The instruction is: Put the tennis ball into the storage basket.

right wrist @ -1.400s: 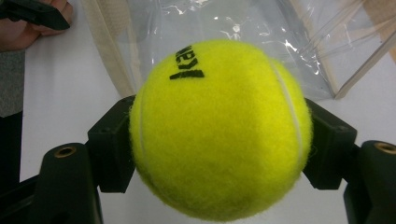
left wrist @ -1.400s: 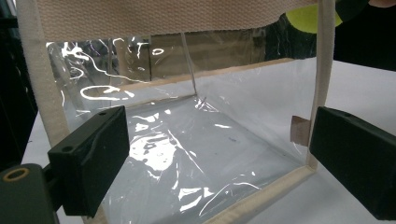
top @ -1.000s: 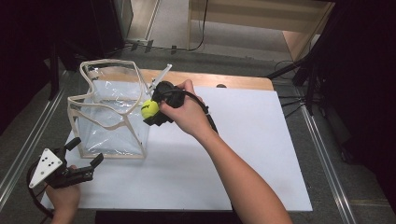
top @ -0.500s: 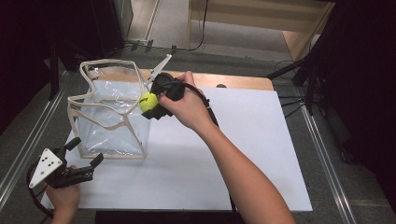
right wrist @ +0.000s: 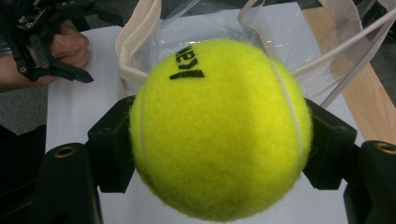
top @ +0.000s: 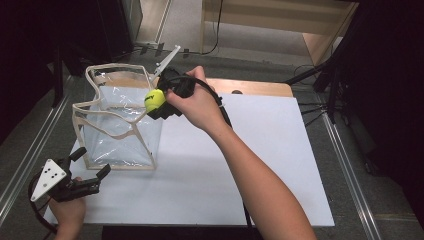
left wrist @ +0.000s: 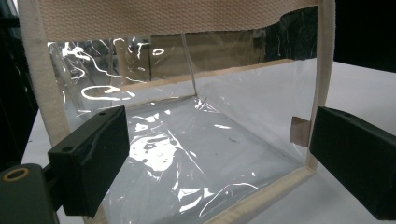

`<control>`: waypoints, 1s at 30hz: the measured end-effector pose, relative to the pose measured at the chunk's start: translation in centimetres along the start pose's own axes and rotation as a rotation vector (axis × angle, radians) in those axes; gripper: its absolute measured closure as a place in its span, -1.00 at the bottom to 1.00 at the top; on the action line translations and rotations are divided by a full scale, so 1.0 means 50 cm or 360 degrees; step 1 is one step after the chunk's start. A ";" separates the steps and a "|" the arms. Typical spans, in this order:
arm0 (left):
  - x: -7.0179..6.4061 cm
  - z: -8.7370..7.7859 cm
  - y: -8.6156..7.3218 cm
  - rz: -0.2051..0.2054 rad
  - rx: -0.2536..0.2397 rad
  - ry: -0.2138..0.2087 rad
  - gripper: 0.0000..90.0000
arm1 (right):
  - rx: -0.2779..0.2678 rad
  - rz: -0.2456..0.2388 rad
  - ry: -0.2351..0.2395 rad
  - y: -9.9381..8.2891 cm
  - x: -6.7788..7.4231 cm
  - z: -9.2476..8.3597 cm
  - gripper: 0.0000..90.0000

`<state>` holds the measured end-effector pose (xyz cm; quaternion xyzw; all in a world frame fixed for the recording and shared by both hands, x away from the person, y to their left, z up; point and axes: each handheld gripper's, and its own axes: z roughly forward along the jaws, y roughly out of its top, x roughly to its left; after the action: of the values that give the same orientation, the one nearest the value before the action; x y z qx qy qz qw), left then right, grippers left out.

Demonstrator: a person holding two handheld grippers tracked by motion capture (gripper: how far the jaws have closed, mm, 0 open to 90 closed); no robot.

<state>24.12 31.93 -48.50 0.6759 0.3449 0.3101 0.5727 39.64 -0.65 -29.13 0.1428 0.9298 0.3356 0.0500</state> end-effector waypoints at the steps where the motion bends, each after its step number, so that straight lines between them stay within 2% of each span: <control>1: 0.000 0.000 0.000 -0.0003 -0.0002 0.0001 -0.88 | 0.0004 -0.0008 -0.0005 0.003 -0.001 0.000 -0.47; 30: 0.002 -0.001 0.000 0.0008 0.0000 -0.0008 -0.88 | -0.0009 -0.0050 0.0018 0.070 -0.001 0.022 -0.47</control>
<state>24.14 32.06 -48.49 0.6777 0.3416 0.3099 0.5727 40.71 2.55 -27.76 0.1262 0.9312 0.3382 0.0504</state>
